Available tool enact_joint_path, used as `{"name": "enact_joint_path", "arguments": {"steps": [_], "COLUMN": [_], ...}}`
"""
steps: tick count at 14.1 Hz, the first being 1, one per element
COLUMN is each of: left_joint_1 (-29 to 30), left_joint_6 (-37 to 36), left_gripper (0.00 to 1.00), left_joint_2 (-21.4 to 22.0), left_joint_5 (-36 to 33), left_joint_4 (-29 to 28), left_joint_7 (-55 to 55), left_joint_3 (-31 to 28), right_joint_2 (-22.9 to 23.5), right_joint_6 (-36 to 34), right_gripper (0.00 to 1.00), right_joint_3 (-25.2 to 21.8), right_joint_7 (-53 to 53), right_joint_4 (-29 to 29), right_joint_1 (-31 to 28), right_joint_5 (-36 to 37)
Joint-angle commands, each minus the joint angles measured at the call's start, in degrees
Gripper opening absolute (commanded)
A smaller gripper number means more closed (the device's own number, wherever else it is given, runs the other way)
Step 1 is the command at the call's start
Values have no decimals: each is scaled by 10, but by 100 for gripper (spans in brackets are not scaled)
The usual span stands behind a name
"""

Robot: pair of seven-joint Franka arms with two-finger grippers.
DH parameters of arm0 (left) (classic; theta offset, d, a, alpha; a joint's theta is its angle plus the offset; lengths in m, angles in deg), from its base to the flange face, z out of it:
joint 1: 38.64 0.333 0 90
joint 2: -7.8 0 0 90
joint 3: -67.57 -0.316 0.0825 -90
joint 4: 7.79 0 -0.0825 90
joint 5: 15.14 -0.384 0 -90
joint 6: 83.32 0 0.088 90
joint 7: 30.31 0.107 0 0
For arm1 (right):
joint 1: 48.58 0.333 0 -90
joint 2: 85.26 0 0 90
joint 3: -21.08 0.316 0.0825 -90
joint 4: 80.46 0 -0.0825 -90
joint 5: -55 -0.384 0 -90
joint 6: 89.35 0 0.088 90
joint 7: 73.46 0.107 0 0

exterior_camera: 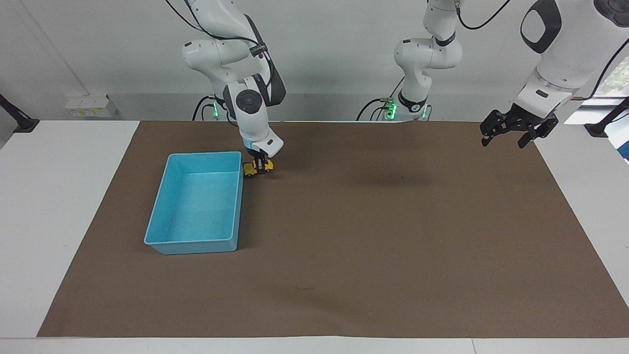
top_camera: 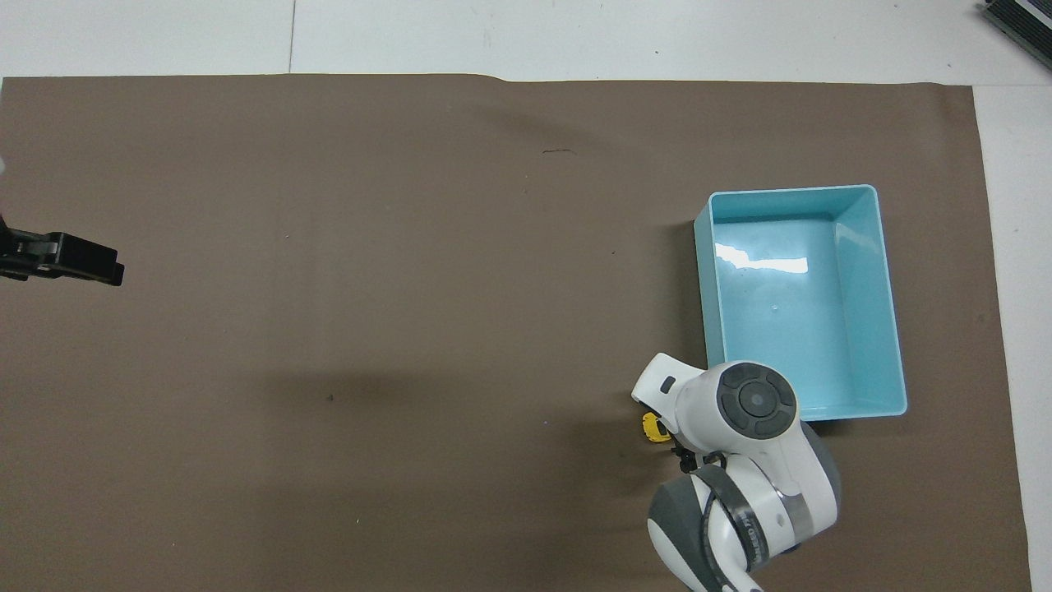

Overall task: Wind up and store yellow beetle car
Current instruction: 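Lower the right gripper beside the bin and grasp the yellow car, then lift the car with the right gripper and move it over the bin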

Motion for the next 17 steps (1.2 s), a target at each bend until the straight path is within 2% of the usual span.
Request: {"name": "enact_joint_path", "arguments": {"steps": [1,5,9,14,17], "left_joint_1": [9,9,9,9,9], "left_joint_6": [-11,-11,-11,-11,-11], "left_gripper": [100,100,100,100,100], "left_joint_2": [2,2,2,2,2], "left_joint_5": [-12,-12,-12,-12,-12], "left_joint_4": [7,7,7,7,7], "left_joint_7": [-6,-6,-6,-6,-6], "left_joint_3": [7,7,7,7,7], "right_joint_2": [5,23,30,30,28], "right_joint_6": [-17,-39,-69,-114,-143], "right_gripper": [5,1,2,4,6], "right_joint_3": [0,1,1,-4,-4], "right_joint_7": [3,59,76,69,54], "right_joint_4": [-24,-78,-130,-180,-210], "right_joint_1": [0,21,26,-3,-32], "right_joint_5": [10,10,10,14,50]}}
